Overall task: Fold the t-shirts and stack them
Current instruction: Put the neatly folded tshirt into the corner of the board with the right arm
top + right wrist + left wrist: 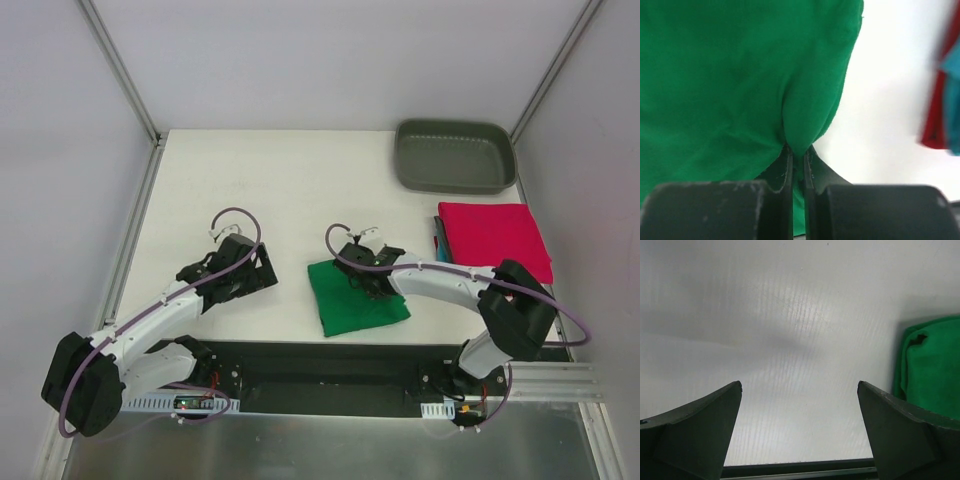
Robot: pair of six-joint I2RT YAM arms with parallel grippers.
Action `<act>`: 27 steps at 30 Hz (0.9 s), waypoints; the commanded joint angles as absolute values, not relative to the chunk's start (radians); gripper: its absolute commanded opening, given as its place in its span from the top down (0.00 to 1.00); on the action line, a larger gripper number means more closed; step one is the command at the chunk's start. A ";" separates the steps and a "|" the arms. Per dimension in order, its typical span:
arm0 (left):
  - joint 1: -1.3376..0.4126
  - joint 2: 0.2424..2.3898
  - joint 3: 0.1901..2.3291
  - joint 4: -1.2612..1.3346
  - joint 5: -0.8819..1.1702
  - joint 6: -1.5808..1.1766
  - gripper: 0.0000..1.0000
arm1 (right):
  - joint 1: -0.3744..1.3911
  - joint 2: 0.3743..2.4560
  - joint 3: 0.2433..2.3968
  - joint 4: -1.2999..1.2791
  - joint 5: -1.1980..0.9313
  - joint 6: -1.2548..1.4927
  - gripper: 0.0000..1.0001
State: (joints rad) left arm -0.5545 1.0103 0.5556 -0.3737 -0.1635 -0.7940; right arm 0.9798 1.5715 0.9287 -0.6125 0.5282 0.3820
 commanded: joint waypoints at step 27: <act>-0.500 1.005 0.529 -0.382 -0.176 -0.818 0.01 | 0.664 1.249 1.269 -0.877 1.022 -0.357 1.00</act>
State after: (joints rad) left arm -0.5148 0.9909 0.5373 -0.3759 -0.1692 -0.8040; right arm 0.6708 1.3392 1.1919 -0.8532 1.0462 -0.3061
